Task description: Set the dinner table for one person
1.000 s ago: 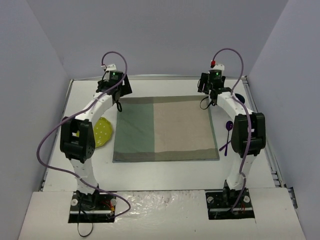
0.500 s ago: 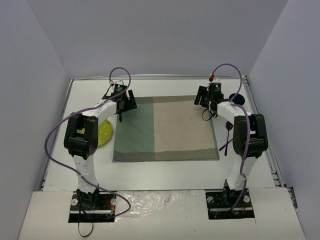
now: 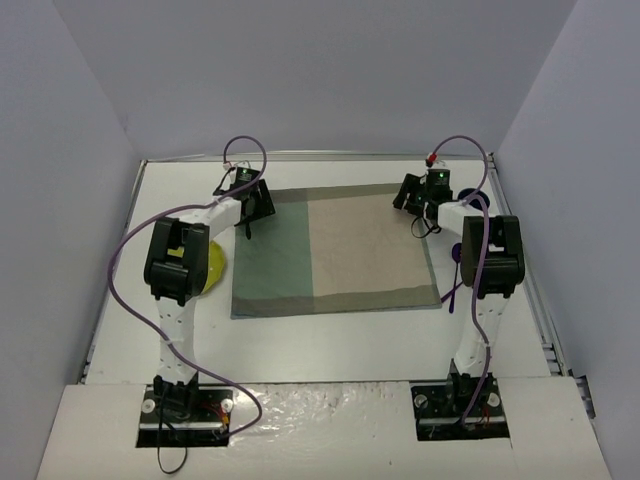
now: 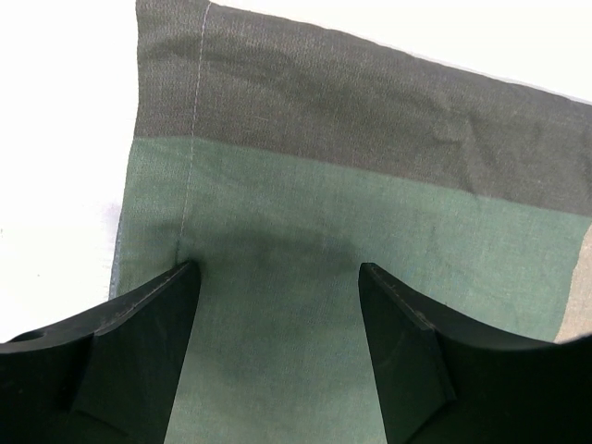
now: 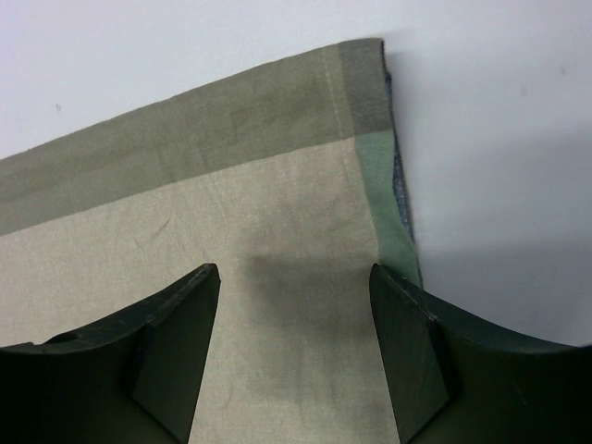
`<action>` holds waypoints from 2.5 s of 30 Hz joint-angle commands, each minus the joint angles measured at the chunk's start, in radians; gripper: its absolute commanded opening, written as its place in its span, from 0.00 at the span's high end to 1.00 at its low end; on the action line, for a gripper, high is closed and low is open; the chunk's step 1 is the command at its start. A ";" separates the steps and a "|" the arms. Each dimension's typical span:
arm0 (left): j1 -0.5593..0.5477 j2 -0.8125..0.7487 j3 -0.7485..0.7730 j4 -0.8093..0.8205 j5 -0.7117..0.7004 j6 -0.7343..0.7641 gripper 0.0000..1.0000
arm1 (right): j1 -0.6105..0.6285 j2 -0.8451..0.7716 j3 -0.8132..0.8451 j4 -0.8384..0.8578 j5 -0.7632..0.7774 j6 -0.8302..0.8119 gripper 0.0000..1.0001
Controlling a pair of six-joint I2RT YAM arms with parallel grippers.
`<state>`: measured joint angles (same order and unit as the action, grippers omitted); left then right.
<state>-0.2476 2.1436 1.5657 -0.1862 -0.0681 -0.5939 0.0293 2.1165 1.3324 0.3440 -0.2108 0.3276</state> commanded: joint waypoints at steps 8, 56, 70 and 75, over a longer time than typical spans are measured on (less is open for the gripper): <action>0.043 0.046 0.098 -0.075 -0.020 0.006 0.30 | -0.025 0.022 0.063 -0.075 -0.033 0.022 0.37; 0.270 -1.028 -0.425 -0.278 -0.077 -0.088 0.03 | 0.194 -0.849 -0.288 0.034 0.083 0.059 0.00; 0.600 -1.039 -0.742 -0.365 0.037 -0.141 0.03 | 0.279 -1.058 -0.504 0.049 -0.082 0.134 0.00; 0.626 -0.916 -0.727 -0.323 0.068 -0.139 0.07 | 0.299 -1.000 -0.520 0.069 -0.145 0.137 0.00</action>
<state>0.3715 1.1698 0.8093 -0.5852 -0.0695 -0.7142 0.3123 1.0815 0.8069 0.3332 -0.2783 0.4552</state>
